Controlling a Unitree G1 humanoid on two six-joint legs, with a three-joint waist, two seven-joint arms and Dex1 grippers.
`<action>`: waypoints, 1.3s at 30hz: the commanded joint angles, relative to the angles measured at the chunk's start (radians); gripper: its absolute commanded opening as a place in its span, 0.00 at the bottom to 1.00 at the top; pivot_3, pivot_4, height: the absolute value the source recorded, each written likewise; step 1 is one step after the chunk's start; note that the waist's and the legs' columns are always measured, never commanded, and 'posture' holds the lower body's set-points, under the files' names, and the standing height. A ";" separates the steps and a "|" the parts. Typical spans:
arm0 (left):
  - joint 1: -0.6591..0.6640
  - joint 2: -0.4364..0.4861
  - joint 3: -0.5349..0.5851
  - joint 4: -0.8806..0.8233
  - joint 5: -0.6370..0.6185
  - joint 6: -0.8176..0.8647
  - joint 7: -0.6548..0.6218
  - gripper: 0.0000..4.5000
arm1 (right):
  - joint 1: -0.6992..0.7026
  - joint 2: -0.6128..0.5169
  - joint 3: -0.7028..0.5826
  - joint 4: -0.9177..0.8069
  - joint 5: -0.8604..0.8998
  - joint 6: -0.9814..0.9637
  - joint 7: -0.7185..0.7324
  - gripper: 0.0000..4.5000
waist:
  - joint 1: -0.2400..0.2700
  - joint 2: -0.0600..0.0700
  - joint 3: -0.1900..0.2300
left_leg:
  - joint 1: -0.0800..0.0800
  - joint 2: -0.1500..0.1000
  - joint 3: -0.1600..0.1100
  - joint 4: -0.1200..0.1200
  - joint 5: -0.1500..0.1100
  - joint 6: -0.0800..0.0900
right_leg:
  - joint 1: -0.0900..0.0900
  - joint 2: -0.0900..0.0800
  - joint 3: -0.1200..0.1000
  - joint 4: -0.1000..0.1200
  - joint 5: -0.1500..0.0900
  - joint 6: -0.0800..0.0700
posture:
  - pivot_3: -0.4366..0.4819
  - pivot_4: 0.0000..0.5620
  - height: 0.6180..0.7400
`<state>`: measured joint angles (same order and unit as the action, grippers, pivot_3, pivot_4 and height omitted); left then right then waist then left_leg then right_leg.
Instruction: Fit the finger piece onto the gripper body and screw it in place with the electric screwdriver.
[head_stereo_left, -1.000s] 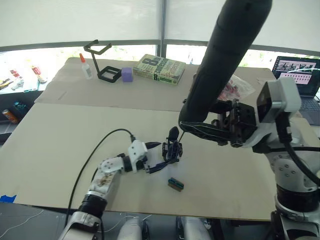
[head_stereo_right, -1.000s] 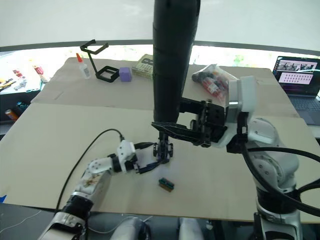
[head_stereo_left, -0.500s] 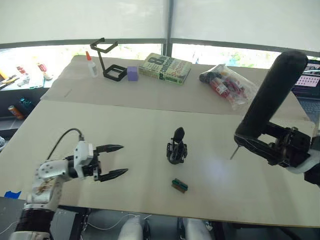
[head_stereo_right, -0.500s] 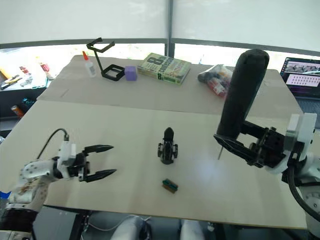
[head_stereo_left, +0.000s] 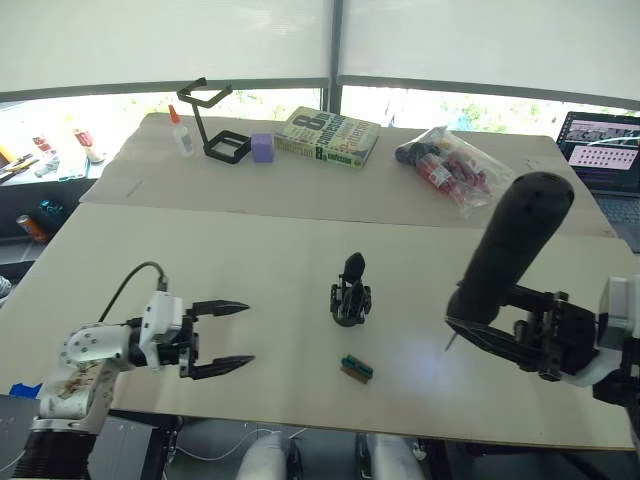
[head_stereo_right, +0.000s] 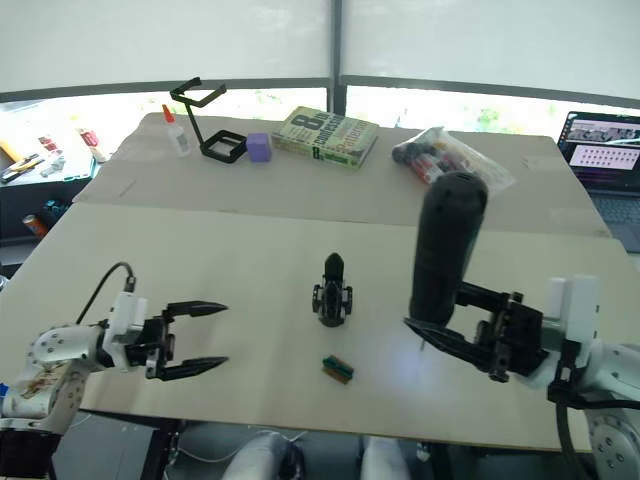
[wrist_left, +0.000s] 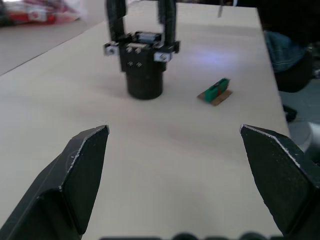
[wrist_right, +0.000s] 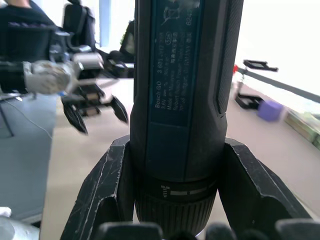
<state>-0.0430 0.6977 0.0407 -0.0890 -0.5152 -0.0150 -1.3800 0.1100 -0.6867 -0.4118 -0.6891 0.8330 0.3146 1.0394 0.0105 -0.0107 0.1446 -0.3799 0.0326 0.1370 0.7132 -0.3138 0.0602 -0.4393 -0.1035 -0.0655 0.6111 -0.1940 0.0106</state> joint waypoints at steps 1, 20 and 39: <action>-0.029 -0.025 -0.060 -0.083 0.023 0.046 0.051 0.99 | -0.064 0.011 0.085 -0.053 0.043 0.007 -0.030 0.43 | 0.001 0.000 0.000 | 0.000 0.000 0.000 0.000 0.000 0.000 | 0.000 0.000 0.000 0.000 0.000 0.000 | 0.48 0.27 1.00; -0.169 -0.197 -0.346 0.120 0.283 -0.046 0.125 0.99 | -0.214 0.161 0.428 0.103 -0.140 -0.094 0.031 0.43 | 0.001 -0.001 0.000 | -0.002 0.000 -0.001 0.003 0.000 0.001 | 0.000 0.002 0.000 0.000 0.000 0.000 | 0.48 0.27 1.00; -0.182 -0.254 -0.380 0.211 0.345 -0.079 0.159 0.99 | -0.225 0.167 0.438 0.153 -0.186 -0.137 0.058 0.43 | 0.008 0.000 0.000 | 0.001 -0.001 -0.001 0.008 -0.003 0.007 | 0.005 -0.001 -0.001 0.001 0.001 0.001 | 0.48 0.27 1.00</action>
<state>-0.2306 0.4513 -0.3138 0.0937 -0.1940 -0.1047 -1.2329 -0.1013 -0.5201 0.0411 -0.5087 0.6307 0.2162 1.0924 0.0186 -0.0104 0.1443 -0.3789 0.0314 0.1357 0.7210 -0.3172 0.0671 -0.4342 -0.1047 -0.0665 0.6120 -0.1930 0.0121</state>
